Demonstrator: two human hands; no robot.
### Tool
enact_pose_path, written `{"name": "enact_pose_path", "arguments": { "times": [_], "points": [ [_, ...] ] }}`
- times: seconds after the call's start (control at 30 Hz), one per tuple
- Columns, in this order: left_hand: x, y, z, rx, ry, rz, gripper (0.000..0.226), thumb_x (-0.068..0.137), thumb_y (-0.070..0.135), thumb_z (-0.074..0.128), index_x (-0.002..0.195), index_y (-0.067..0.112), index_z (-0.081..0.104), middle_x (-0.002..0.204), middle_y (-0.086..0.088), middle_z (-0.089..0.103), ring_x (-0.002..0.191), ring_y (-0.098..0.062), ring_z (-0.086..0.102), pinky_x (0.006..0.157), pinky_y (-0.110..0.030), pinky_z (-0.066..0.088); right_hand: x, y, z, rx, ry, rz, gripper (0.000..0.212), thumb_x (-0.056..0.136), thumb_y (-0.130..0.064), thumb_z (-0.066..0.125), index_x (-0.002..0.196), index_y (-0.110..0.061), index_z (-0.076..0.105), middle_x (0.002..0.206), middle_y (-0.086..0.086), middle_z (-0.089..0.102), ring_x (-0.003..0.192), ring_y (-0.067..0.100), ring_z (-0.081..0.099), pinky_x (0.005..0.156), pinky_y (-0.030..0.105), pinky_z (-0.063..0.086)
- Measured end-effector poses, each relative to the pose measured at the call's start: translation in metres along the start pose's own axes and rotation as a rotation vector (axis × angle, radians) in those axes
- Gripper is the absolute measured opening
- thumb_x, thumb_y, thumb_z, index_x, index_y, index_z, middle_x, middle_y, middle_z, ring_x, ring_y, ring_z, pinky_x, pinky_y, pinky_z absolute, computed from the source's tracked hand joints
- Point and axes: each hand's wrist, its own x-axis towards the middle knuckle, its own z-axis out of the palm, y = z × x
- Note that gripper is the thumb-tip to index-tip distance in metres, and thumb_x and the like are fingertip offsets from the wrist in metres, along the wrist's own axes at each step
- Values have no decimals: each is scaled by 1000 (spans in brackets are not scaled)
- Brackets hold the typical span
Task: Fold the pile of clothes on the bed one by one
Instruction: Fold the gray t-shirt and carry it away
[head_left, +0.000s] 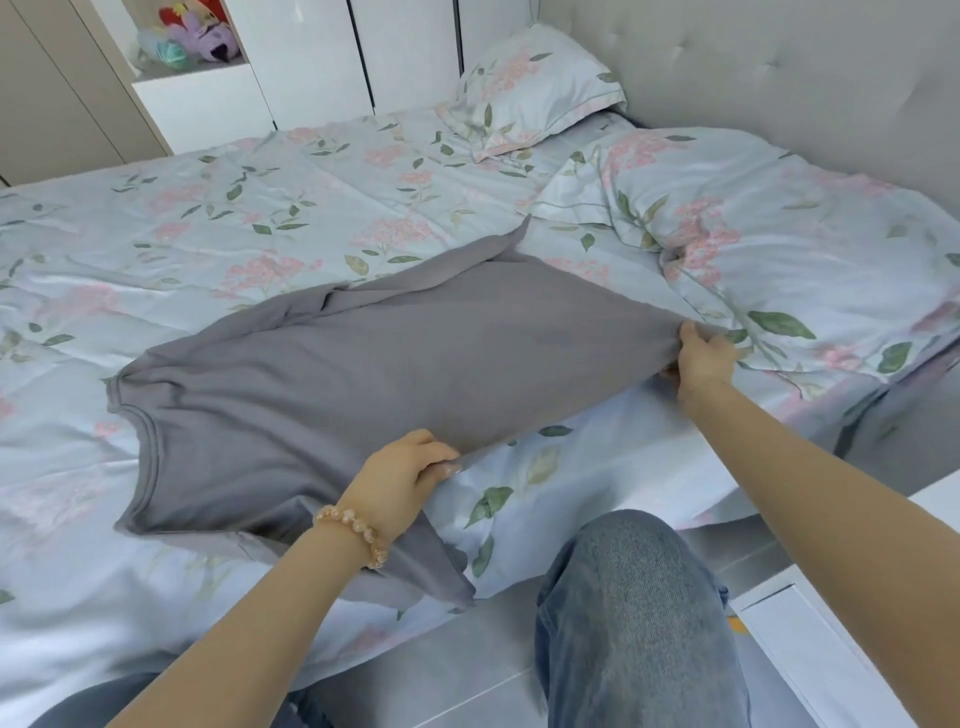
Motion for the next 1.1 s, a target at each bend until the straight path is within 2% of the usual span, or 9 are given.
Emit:
{"name": "enact_pose_path", "arguments": {
  "times": [0.1, 0.17, 0.23, 0.37, 0.5, 0.63, 0.8, 0.97, 1.1],
  "points": [
    [-16, 1, -5, -95, -81, 21, 41, 86, 54, 42, 93, 26, 71, 85, 10, 56, 79, -8, 56, 75, -19, 41, -12, 12, -39, -2, -54, -89, 14, 99, -21, 51, 92, -9, 53, 80, 7, 52, 65, 22, 54, 48, 23, 52],
    [-26, 6, -4, -123, -134, 19, 26, 89, 48, 51, 88, 29, 70, 82, 8, 56, 79, -6, 55, 73, -16, 39, -18, 18, -59, -15, -101, -60, 10, 100, -15, 50, 100, -6, 54, 80, 10, 54, 58, 24, 52, 38, 21, 49],
    [-34, 13, 0, -121, -176, 24, 5, 93, 34, 59, 91, 33, 64, 77, 8, 53, 74, -4, 52, 70, -14, 37, -21, 23, -72, -42, -134, -10, 18, 99, -11, 50, 115, -4, 55, 95, 13, 60, 67, 27, 58, 43, 28, 56],
    [-42, 19, 3, -198, -248, -19, 25, 91, 24, 64, 69, 35, 65, 70, 16, 54, 67, 0, 51, 68, -12, 35, -23, 20, -79, -31, -127, 118, 29, 97, -7, 52, 124, 4, 53, 111, 18, 60, 80, 30, 62, 65, 40, 57],
    [-35, 18, -15, -335, -223, -28, 22, 89, 29, 67, 72, 15, 66, 65, 10, 53, 63, -2, 45, 63, -18, 37, -20, 0, -76, 20, -103, 137, 17, 93, -12, 59, 106, -2, 57, 67, 9, 67, 51, 18, 62, 38, 24, 52],
    [-15, 8, -45, -449, -154, -84, 29, 88, 30, 64, 64, 16, 61, 63, 4, 50, 64, -8, 46, 63, -23, 36, -14, -35, -47, 13, -217, 187, 19, 94, -24, 56, 79, -13, 52, 40, -3, 58, 35, 7, 59, 35, 17, 46],
    [17, -16, -64, -557, 0, -288, 28, 94, 16, 59, 67, 11, 64, 68, -4, 57, 69, -15, 50, 66, -30, 37, 3, -65, 11, -1, -363, 244, 24, 97, -24, 49, 74, -15, 50, 51, 1, 67, 59, 13, 69, 42, 21, 52],
    [53, -51, -56, -419, 114, -534, 25, 93, 17, 60, 68, 12, 63, 50, 6, 53, 44, -8, 45, 46, -20, 39, 26, -63, 64, -208, -527, 290, 20, 97, -24, 52, 84, -9, 59, 76, 10, 73, 66, 17, 71, 50, 27, 56],
    [61, -70, -33, -220, 91, -599, 12, 89, 21, 66, 78, 15, 64, 65, 2, 59, 66, -20, 56, 65, -29, 43, 42, -45, 85, -348, -663, 260, 31, 95, -25, 58, 115, -1, 57, 103, 15, 65, 89, 23, 65, 72, 33, 56]
  ]
}}
